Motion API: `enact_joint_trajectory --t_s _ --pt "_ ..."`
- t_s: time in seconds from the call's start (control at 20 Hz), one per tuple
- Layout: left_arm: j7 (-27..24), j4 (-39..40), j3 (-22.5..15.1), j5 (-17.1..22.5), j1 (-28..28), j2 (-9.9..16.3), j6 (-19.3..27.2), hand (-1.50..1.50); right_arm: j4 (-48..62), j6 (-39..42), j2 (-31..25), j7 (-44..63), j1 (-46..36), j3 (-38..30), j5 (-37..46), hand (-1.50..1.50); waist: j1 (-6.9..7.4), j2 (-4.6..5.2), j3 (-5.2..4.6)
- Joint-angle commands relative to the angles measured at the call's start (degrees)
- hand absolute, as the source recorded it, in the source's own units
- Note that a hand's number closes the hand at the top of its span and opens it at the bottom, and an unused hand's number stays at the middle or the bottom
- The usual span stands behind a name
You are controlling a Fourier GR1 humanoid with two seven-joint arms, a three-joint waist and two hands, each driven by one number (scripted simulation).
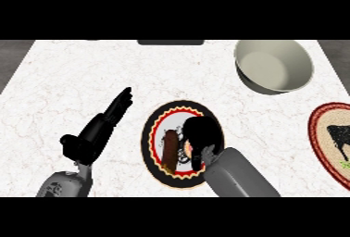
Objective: Pick the cupcake from the plate and place it in the bowl
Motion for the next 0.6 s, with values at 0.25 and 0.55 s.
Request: enact_joint_trajectory --t_s 0.25,0.55 --pt "1.19 -1.71 -2.67 -1.32 -0.51 -2.01 -0.4 0.0 17.58 -11.34 0.36 8.0 -18.68 -17.32 -1.03 1.5 2.93 1.03 0.02" --pt "-0.91 0.0 -0.28 -0.4 -1.17 -0.4 -1.99 0.0 34.64 -19.1 -2.01 9.81 -30.33 -21.49 3.77 1.5 3.49 1.2 -0.03"
